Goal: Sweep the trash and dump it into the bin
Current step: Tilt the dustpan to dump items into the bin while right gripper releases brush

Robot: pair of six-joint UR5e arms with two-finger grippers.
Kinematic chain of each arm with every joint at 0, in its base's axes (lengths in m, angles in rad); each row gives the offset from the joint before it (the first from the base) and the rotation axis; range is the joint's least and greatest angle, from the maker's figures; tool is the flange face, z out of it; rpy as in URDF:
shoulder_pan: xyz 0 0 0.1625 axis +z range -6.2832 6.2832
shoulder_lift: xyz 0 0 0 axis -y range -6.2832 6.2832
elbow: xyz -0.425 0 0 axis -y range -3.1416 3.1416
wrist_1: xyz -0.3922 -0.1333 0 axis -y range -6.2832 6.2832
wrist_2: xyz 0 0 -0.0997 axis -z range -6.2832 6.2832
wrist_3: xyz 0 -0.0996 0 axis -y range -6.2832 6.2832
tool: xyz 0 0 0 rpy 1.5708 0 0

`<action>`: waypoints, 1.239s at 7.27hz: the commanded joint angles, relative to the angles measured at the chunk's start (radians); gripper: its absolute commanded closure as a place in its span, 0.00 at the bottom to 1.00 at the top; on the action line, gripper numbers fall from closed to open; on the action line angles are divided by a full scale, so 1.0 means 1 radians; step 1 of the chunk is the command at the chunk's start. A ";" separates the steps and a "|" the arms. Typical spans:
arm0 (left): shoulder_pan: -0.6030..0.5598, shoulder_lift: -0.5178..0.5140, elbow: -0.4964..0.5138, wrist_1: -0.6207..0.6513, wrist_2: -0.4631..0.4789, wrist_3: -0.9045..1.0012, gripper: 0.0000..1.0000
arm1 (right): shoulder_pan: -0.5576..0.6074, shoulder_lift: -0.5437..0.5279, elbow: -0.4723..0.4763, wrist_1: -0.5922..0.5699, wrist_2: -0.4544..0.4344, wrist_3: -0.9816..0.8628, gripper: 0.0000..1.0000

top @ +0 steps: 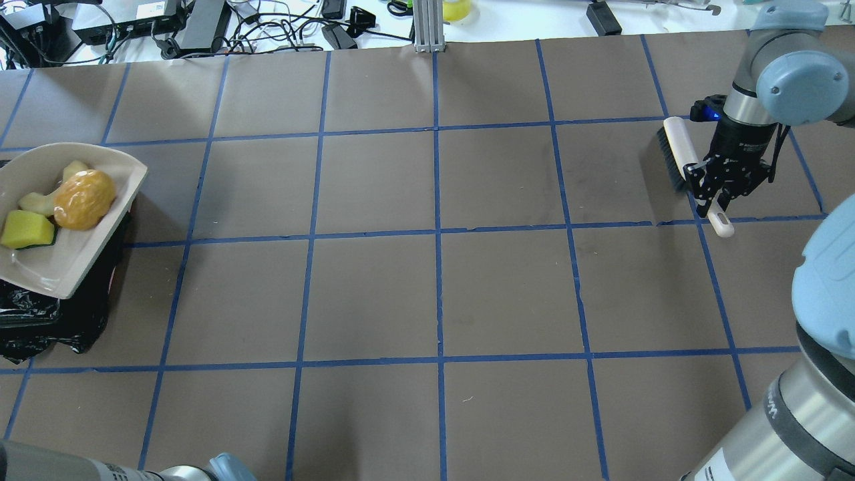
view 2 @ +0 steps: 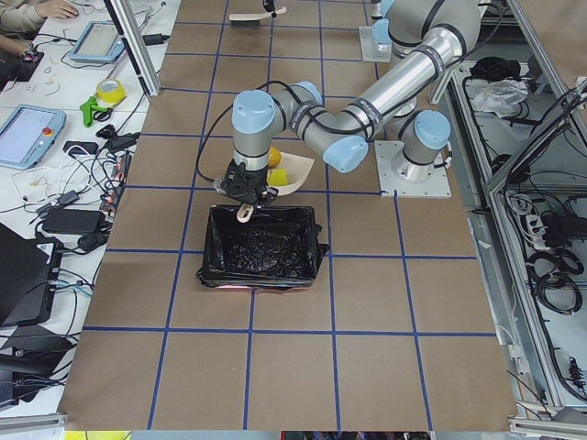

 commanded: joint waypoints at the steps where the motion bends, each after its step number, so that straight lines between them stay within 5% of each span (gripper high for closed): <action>1: 0.073 -0.055 0.065 0.037 0.003 0.157 1.00 | 0.000 0.002 0.004 -0.015 -0.001 -0.001 0.43; 3: 0.093 -0.125 0.101 0.156 0.003 0.247 1.00 | 0.000 0.002 0.004 -0.016 0.008 -0.001 0.23; 7: 0.095 -0.195 0.102 0.478 0.006 0.416 1.00 | 0.000 -0.011 -0.008 -0.015 0.006 0.001 0.10; 9: 0.095 -0.193 0.095 0.540 0.018 0.467 1.00 | 0.000 -0.066 -0.013 -0.042 0.012 0.002 0.01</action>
